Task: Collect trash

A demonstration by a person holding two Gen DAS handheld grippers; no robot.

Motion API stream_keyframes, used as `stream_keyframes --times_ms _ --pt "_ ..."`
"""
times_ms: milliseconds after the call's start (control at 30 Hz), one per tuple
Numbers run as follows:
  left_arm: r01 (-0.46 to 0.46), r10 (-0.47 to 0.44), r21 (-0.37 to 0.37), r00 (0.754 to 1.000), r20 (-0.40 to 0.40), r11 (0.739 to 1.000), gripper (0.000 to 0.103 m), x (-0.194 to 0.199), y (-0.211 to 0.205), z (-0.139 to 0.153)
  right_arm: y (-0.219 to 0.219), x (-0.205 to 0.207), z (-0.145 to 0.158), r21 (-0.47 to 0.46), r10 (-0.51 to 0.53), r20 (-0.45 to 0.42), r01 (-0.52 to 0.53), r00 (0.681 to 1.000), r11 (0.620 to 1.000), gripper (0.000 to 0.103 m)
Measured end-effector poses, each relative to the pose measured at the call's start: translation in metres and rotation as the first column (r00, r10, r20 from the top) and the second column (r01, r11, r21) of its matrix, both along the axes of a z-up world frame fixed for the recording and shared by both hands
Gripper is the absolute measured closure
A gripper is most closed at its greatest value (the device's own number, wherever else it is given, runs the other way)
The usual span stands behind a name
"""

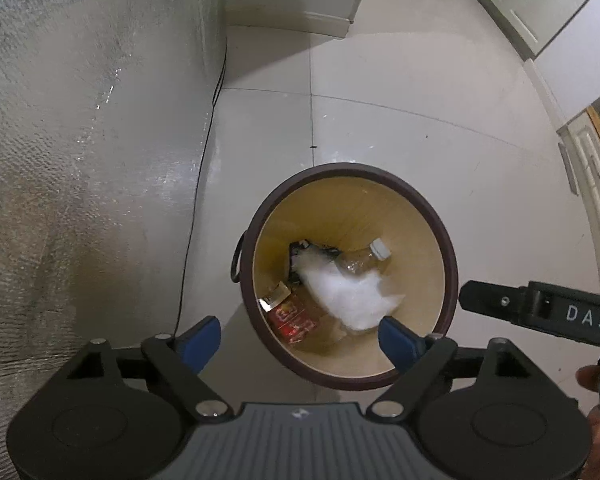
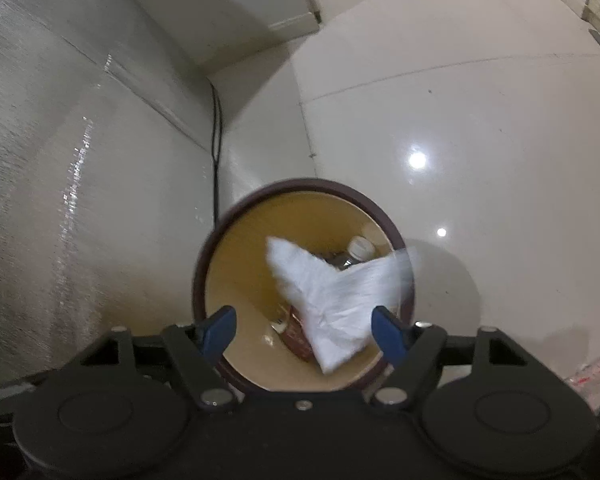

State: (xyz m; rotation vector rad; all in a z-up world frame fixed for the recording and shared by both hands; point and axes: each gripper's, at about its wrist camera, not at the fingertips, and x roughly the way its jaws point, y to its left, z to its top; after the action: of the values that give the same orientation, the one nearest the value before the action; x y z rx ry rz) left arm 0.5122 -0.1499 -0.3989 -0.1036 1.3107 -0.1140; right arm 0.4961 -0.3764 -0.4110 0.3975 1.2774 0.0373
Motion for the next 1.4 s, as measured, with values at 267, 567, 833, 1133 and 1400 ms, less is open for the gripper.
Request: stream_keyframes --times_ms 267,567,833,1133,1400 --pt "0.008 -0.008 -0.009 1.000 0.014 1.000 0.013 -0.008 -0.002 0.014 -0.005 -0.013 0.005 -0.028 0.032 -0.010 -0.032 0.999 0.999 0.021" --pt "0.015 -0.015 -0.003 0.999 0.051 1.000 0.008 -0.023 -0.003 0.045 -0.009 -0.036 0.031 -0.063 0.054 0.024 -0.052 0.998 0.997 0.013" --pt "-0.012 0.011 0.012 0.998 0.061 1.000 0.000 -0.047 0.007 0.070 -0.011 -0.065 0.068 -0.090 0.063 0.093 -0.055 0.994 0.994 0.001" --pt "0.012 -0.018 0.057 0.995 0.095 0.998 0.000 -0.088 0.011 0.107 -0.011 -0.102 0.107 -0.138 0.067 0.137 -0.048 0.988 0.989 0.000" --pt "0.013 -0.022 0.048 0.981 0.193 0.999 0.000 -0.128 0.016 0.156 -0.005 -0.143 0.159 -0.190 0.074 0.229 -0.030 0.971 0.981 0.000"
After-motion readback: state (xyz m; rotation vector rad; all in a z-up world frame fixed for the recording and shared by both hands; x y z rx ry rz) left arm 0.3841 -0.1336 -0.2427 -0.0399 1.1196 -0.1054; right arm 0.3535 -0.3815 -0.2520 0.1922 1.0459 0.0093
